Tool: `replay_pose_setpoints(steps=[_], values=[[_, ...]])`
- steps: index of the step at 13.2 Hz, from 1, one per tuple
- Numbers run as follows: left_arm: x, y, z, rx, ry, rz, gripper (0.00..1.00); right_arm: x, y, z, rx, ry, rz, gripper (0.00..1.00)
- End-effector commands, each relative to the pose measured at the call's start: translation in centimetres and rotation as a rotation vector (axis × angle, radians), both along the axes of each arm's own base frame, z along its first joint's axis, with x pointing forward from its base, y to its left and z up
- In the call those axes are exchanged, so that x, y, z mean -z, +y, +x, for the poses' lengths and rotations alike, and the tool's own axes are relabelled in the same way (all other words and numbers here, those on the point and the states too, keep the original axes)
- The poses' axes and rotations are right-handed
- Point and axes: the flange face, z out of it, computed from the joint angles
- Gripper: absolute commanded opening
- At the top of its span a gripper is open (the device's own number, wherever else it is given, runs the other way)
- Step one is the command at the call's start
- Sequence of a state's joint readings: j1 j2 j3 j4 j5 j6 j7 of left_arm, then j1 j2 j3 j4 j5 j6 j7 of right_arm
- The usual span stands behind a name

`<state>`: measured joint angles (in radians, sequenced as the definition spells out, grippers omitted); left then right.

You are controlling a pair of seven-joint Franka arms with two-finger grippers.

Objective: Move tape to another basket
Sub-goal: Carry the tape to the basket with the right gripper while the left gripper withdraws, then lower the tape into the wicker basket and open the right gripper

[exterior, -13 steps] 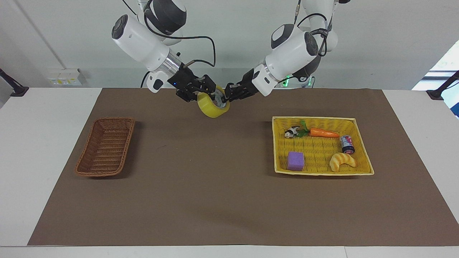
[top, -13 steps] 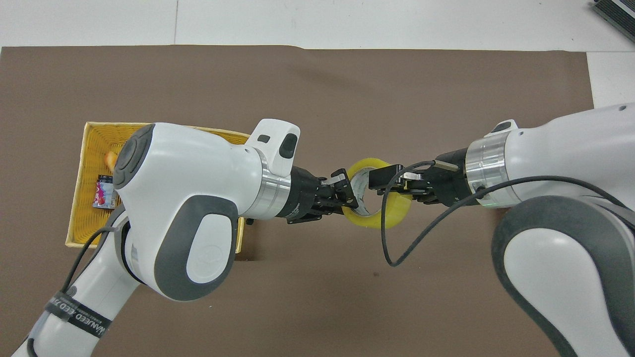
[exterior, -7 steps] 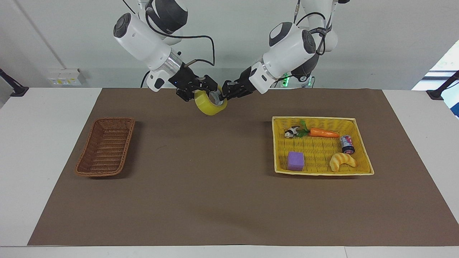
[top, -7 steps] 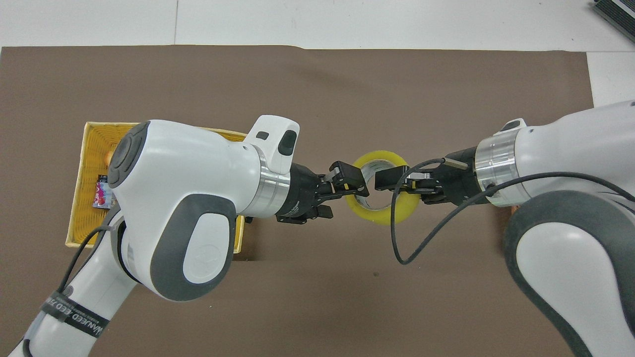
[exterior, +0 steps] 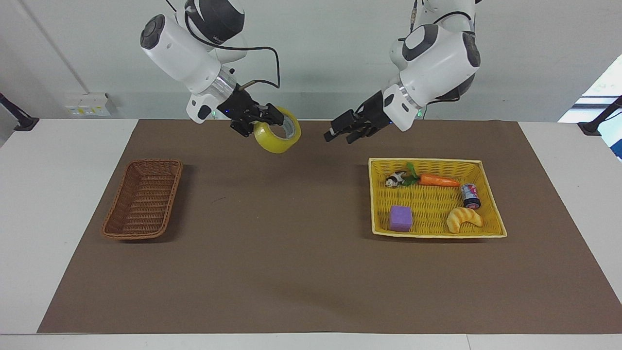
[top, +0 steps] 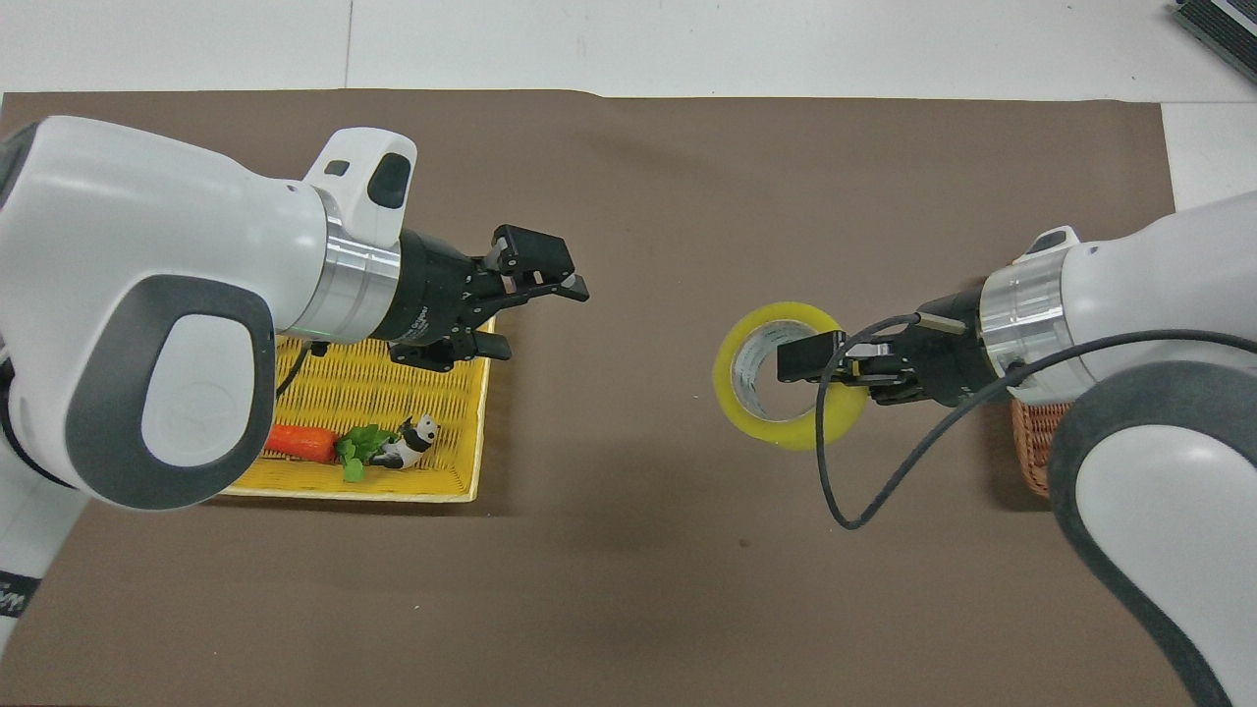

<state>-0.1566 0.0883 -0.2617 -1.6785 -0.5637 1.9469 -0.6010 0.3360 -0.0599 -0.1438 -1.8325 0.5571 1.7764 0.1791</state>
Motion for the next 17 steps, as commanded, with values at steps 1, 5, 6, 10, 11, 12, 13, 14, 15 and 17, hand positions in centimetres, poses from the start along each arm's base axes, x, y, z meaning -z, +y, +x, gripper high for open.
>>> replay_pose_setpoints(steps=[1,5,6,10,11,12,13,14,15,17], values=[[0.6,2.6,0.8,0.110,-0.118,0.287,1.00,-1.6,-6.1,-0.7,-0.088,-0.042,-0.010,0.00],[-1.3,9.3,1.1,0.270,-0.180,0.600,1.00,-0.7,-20.8,-2.4,-0.177,-0.103,-0.058,0.00],[-3.1,11.7,1.4,0.282,-0.201,0.637,1.00,0.0,-22.7,-2.8,-0.160,-0.095,-0.065,0.00],[-10.1,16.9,-0.6,0.401,-0.180,0.654,1.00,4.0,-31.3,-2.8,-0.144,-0.116,-0.115,0.00],[-10.6,18.3,-0.7,0.384,-0.165,0.658,1.00,5.5,-33.0,-2.4,-0.141,-0.116,-0.118,0.00],[-11.9,19.7,-1.6,0.355,-0.172,0.656,1.00,7.1,-34.3,-1.9,-0.129,-0.122,-0.130,0.00],[-12.7,20.1,-2.4,0.353,-0.169,0.647,1.00,8.9,-35.4,-1.4,-0.122,-0.115,-0.135,0.00],[-12.5,20.6,-2.9,0.370,-0.141,0.612,1.00,9.8,-35.8,-1.0,-0.128,-0.124,-0.151,0.00],[-12.5,21.0,-3.0,0.384,-0.140,0.576,1.00,10.2,-36.0,-1.0,-0.135,-0.121,-0.165,0.00],[-13.0,20.7,-3.2,0.384,-0.161,0.571,1.00,11.3,-36.6,-0.9,-0.162,-0.110,-0.194,0.00]])
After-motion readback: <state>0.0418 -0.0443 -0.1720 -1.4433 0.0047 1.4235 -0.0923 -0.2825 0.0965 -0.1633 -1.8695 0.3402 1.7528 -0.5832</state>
